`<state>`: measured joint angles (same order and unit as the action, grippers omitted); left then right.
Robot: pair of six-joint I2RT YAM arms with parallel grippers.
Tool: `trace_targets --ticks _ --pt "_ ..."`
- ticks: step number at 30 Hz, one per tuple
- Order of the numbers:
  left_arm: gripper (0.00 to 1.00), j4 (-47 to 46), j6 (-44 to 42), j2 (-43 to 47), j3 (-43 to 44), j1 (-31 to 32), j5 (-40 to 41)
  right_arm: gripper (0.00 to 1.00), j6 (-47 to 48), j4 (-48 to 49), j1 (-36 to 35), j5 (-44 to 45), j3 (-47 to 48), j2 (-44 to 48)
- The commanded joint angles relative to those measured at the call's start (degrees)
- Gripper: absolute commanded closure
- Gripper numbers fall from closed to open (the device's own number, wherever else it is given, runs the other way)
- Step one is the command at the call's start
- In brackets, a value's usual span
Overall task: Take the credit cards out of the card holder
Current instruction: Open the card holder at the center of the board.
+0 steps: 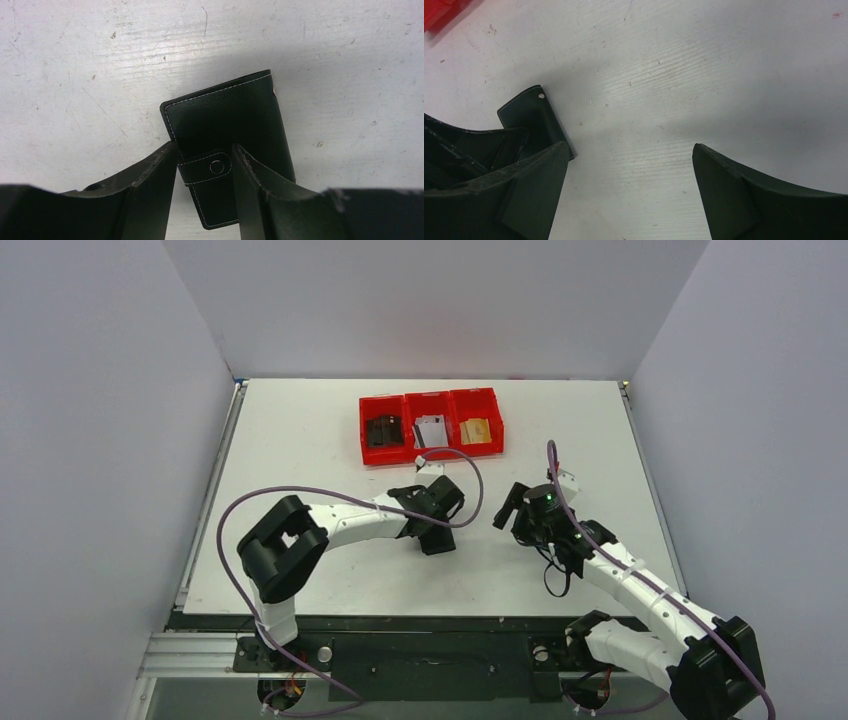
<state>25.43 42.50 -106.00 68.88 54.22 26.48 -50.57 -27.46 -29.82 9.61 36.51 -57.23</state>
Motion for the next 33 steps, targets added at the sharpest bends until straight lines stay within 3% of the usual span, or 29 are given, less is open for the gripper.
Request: trace_targets --ticks 1,13,21,33 --pt "0.55 -0.4 -0.02 3.12 -1.39 -0.28 -3.06 0.11 -0.75 1.85 -0.9 1.44 0.36 -0.44" --pt "0.6 -2.47 -0.49 5.06 -4.2 -0.78 -5.25 0.11 -0.93 1.98 -1.98 2.12 1.08 -1.97" --pt "0.51 -4.29 -0.92 8.47 -6.85 -1.48 -7.51 0.12 -1.13 2.46 -3.04 2.6 1.92 -3.74" --pt "0.49 -6.07 -1.3 11.13 -8.64 -1.92 -8.94 0.12 -1.68 3.2 -4.15 3.18 2.25 -5.18"
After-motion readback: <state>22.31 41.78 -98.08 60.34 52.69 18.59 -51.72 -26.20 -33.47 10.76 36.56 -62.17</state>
